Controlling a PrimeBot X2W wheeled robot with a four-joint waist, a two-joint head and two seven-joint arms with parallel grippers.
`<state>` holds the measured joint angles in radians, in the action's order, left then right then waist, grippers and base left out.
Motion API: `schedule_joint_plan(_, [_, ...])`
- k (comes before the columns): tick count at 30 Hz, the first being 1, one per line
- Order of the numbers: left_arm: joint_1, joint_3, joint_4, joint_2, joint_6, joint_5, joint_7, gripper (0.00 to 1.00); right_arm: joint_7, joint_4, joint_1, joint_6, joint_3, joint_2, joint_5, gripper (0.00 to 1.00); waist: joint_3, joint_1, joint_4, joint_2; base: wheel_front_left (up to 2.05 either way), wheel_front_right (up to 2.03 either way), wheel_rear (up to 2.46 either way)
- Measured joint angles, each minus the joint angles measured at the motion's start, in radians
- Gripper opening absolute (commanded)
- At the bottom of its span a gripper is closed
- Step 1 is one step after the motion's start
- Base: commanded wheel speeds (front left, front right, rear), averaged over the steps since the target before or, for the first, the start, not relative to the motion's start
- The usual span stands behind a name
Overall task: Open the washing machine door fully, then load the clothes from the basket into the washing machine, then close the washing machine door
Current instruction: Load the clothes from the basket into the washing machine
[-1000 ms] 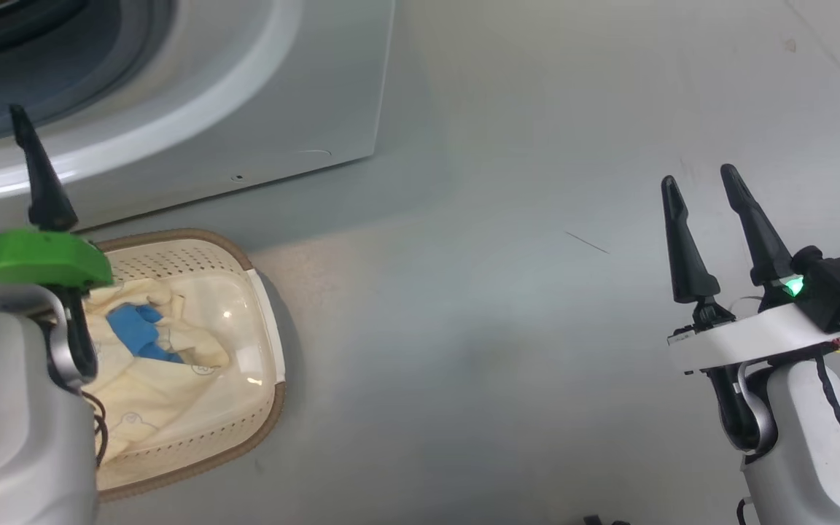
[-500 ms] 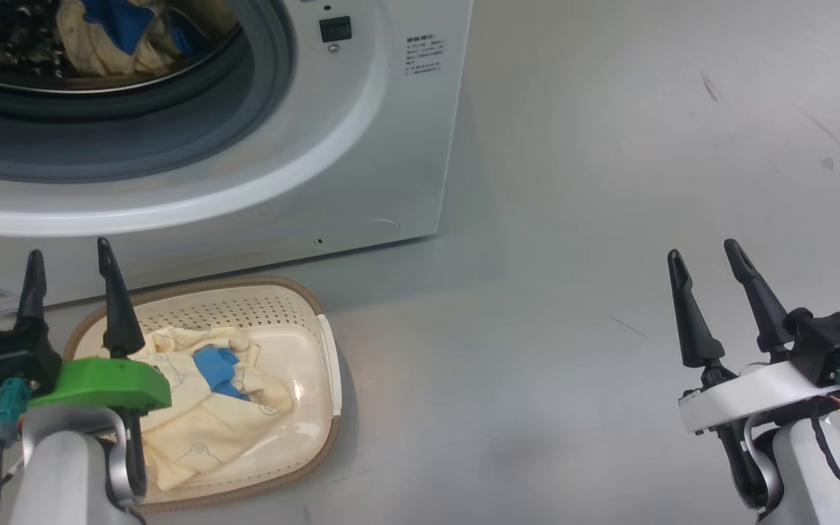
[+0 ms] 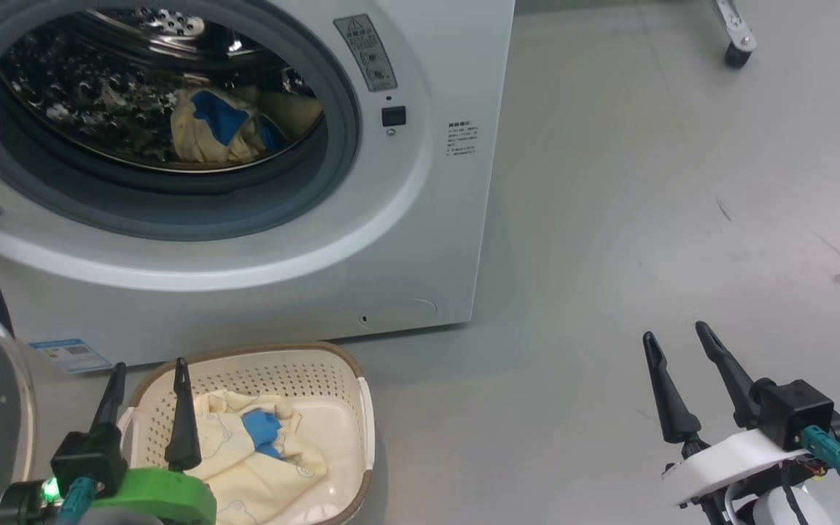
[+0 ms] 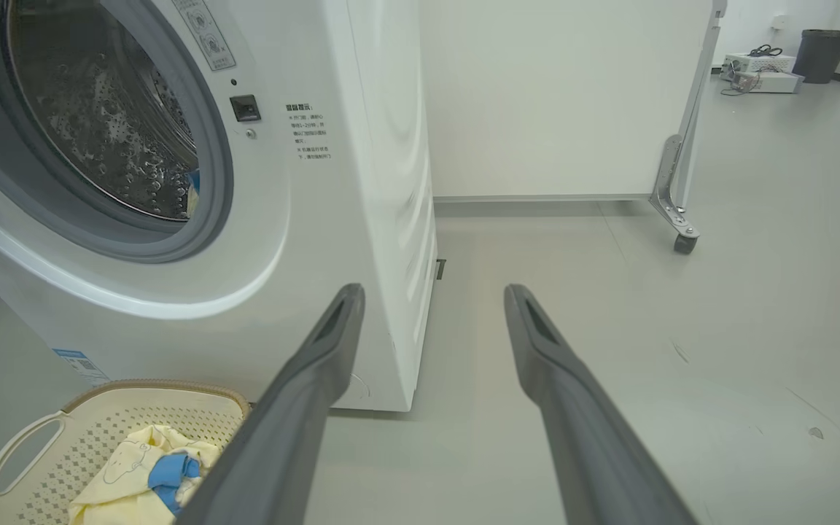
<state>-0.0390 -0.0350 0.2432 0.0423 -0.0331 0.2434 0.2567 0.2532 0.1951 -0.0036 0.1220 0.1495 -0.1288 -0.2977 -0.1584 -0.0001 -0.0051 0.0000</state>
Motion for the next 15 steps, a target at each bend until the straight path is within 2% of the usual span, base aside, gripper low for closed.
schedule_joint_plan(7, [0.078,-0.006,-0.028,0.001,0.006,0.0,0.0,1.0,0.0,0.0,0.043,0.0,0.017,0.003,0.009,1.0,0.097,0.0,0.021,0.0,0.0,0.0,0.0])
schedule_joint_plan(15, [0.119,-0.007,-0.063,0.002,0.007,0.0,0.0,1.0,0.0,-0.009,0.077,0.0,0.021,0.006,0.009,1.0,0.144,0.0,0.024,0.0,0.0,0.0,0.0])
